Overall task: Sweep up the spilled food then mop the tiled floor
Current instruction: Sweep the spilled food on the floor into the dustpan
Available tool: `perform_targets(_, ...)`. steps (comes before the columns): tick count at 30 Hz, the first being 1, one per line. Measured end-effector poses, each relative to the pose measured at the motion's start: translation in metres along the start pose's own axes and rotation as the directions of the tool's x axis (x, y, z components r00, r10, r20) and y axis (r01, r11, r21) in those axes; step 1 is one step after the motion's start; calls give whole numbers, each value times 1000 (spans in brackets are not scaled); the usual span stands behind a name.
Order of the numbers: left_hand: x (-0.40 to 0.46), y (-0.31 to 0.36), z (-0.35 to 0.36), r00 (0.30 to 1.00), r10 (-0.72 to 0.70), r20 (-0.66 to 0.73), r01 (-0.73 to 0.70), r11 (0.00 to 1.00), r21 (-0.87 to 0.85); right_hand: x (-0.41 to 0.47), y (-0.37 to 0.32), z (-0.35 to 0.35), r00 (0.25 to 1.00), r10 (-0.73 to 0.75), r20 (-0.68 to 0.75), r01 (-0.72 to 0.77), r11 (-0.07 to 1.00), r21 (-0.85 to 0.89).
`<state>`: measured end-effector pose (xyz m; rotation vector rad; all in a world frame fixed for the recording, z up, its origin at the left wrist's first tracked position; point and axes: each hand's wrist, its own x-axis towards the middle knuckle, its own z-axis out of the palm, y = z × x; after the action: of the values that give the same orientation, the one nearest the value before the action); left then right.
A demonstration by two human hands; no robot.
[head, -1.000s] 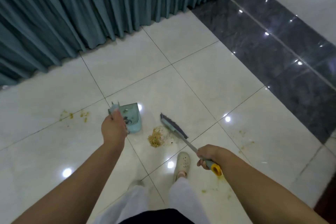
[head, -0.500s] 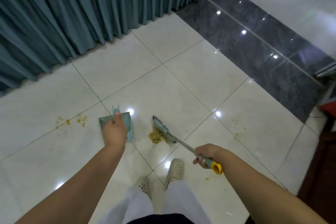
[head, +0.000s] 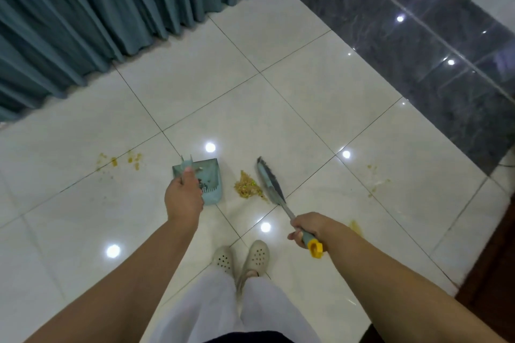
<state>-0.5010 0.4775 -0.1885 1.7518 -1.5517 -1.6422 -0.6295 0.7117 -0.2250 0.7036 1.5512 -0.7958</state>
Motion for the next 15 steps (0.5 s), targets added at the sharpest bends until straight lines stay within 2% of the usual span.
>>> perform_targets(4, -4, 1, 4, 1000, -4, -15, 4, 1000, 3, -7, -2, 22, 999, -20, 30, 17, 995, 95)
perform_targets(9, -5, -1, 3, 999, 13, -42, -12, 999, 30, -15, -11, 1, 999, -10, 34, 2, 973, 230)
perform_targets(15, -5, -1, 2, 1000, -3, -22, 4, 1000, 17, -21, -6, -15, 1000, 4, 7, -6, 951, 309)
